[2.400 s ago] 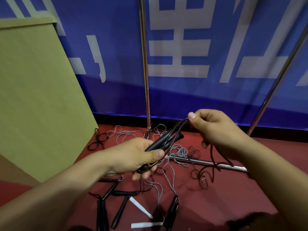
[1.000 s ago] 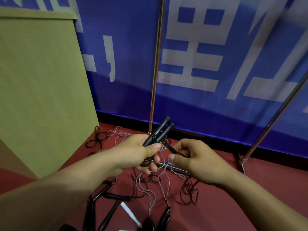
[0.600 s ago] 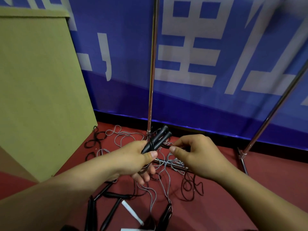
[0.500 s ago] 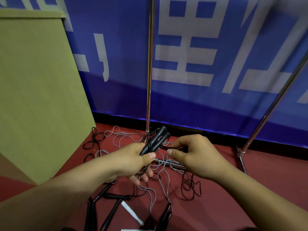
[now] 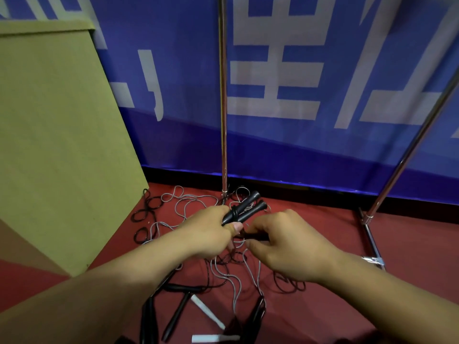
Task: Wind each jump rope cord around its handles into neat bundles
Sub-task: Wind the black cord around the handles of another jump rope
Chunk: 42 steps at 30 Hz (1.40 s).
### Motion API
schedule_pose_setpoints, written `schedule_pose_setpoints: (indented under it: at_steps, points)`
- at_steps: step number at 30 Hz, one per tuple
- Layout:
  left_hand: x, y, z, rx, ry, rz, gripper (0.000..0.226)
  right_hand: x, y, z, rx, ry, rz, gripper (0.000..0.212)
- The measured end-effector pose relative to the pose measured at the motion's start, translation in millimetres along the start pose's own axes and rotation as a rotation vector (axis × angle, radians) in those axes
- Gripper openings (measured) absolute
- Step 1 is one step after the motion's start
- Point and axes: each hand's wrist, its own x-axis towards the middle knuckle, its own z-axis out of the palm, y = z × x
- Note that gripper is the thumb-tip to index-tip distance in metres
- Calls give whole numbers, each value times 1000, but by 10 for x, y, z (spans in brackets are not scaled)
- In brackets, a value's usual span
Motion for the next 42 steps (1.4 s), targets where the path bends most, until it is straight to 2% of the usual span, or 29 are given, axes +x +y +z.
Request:
schedule_pose_setpoints:
  at_steps: [4, 8, 10, 13, 14, 18, 22, 26, 29, 31, 33, 37, 42]
  points:
    - [38, -35, -32, -47, -52, 35, 10, -13, 33, -49, -16, 78, 24, 17]
    - [-2, 29, -12, -10, -193, 56, 12, -30, 30, -105, -80, 87, 18, 19]
    - [-27, 58, 14, -29, -256, 77, 3, -21, 37, -133, -142, 88, 22, 20]
    - [-57, 81, -2, 9, -293, 136, 31, -3, 48, -169, -157, 104, 60, 23]
    - [-65, 79, -5, 27, -295, 158, 33, -1, 51, -174, -160, 110, 71, 25]
    - [-81, 85, -6, 28, -288, 183, 22, 9, 99, -190, -153, 163, 124, 31]
    - [-122, 115, -16, -86, -364, 189, 9, 20, 161, -169, -121, 195, 131, 32]
    - [-168, 138, -2, -17, -393, 212, 14, 59, 170, -141, -88, 156, 136, 32]
    - [-182, 134, -3, 11, -408, 216, 9, 124, 207, -187, 86, 114, 206, 28]
    - [-213, 173, -19, -16, -459, 228, 3, 146, 198, -228, 340, 11, 285, 28]
    - [-249, 230, -38, -21, -501, 276, 14, 158, 188, -250, 556, -52, 332, 24]
    - [-324, 337, -33, -90, -560, 324, 35, 202, 190, -281, 701, -135, 424, 20]
    - [-326, 362, -49, -270, -651, 338, 22, 205, 214, -299, 857, -290, 440, 17]
